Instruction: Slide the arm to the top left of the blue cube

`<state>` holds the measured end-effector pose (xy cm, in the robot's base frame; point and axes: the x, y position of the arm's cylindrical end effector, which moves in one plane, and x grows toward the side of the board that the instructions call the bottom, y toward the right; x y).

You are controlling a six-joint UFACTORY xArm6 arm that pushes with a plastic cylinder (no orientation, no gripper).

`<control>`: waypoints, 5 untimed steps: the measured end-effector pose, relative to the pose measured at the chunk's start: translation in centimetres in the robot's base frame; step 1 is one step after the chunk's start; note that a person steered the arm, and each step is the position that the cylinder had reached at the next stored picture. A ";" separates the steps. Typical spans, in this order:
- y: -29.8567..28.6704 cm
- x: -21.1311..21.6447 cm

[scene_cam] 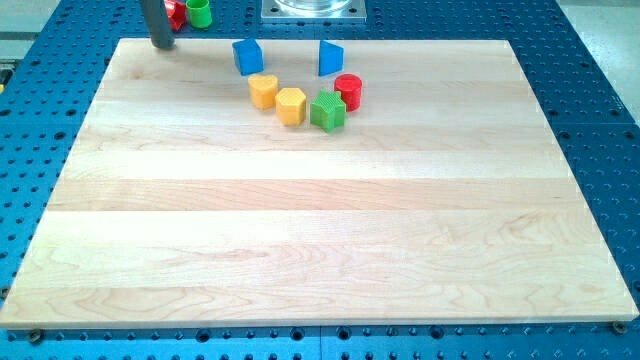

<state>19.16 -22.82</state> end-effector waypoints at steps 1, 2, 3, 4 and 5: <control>0.2 0.0; 0.5 0.1; 0.8 0.0; 1.0 0.0; 1.3 0.0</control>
<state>19.12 -21.54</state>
